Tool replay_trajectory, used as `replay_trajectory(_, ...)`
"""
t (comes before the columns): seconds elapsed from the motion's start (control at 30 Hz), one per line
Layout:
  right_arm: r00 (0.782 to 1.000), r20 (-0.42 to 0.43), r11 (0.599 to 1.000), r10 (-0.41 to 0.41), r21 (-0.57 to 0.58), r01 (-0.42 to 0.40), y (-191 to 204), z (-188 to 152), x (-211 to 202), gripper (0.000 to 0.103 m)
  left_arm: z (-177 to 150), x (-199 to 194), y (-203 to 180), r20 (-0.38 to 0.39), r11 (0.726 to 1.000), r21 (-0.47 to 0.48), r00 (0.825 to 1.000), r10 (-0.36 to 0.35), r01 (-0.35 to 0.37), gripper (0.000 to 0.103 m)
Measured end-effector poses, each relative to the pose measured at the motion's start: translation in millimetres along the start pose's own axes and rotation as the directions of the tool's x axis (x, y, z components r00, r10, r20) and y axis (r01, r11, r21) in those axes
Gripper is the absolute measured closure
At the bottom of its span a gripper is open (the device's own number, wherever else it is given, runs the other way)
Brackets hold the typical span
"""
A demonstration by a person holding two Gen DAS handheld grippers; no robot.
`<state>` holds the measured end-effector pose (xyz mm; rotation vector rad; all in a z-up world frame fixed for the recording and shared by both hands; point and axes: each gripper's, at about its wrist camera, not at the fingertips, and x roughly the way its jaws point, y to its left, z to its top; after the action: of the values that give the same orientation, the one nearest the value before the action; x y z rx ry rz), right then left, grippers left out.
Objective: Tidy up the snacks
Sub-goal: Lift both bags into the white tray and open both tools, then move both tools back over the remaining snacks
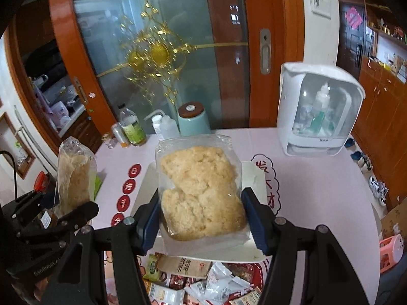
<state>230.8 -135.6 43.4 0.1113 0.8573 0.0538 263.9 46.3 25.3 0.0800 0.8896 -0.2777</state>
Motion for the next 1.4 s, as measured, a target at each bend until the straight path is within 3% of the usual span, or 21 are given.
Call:
replay_trajectory(0.07, 1.0, -0.02, 1.0, 0.004, 0.013, -0.004, -1, 1, 14, 0.042, 2, 16, 4, -0.019, 1.0, -0.01, 1.0, -0.011, 0.01, 0.041)
replay_trajectory(0.13, 0.998, -0.061, 1.0, -0.002, 0.025, 0.004, -4, 1, 33, 0.037, 2, 26, 5, -0.027, 1.0, -0.013, 1.0, -0.003, 0.003, 0.019)
replay_trajectory(0.17, 0.998, -0.066, 0.999, -0.013, 0.031, 0.015, -6, 0, 41, 0.034, 2, 29, 6, -0.021, 1.0, -0.017, 1.0, 0.004, -0.004, 0.018)
replay_trajectory(0.23, 0.998, -0.056, 0.999, -0.018, 0.039, 0.02, -8, -1, 46, 0.013, 3, 33, 9, -0.019, 1.0, -0.023, 1.0, -0.005, 0.005, 0.018)
replay_trajectory(0.3, 0.999, -0.045, 0.999, -0.012, 0.042, 0.014, -10, -3, 47, 0.002, 3, 37, 13, -0.031, 0.999, -0.035, 0.999, -0.012, 0.011, 0.018)
replay_trajectory(0.63, 0.998, -0.065, 0.999, 0.02, 0.028, -0.019, -16, -13, 29, 0.001, -3, 9, 16, -0.003, 1.0, -0.024, 1.0, 0.011, -0.011, 0.018)
replay_trajectory(0.87, 0.998, -0.052, 1.0, 0.028, 0.007, -0.028, -20, -21, -5, 0.001, -11, -25, 13, 0.026, 0.999, -0.009, 0.998, 0.049, -0.049, 0.018)
replay_trajectory(1.13, 0.997, -0.071, 0.999, 0.026, -0.032, -0.028, -31, -56, -47, 0.001, -36, -61, 8, 0.03, 0.994, -0.015, 0.994, 0.107, -0.107, 0.018)
replay_trajectory(1.4, 0.994, -0.102, 0.996, 0.026, -0.08, -0.034, -47, -108, -82, 0.001, -83, -88, -1, 0.006, 0.988, -0.019, 0.988, 0.153, -0.153, 0.018)
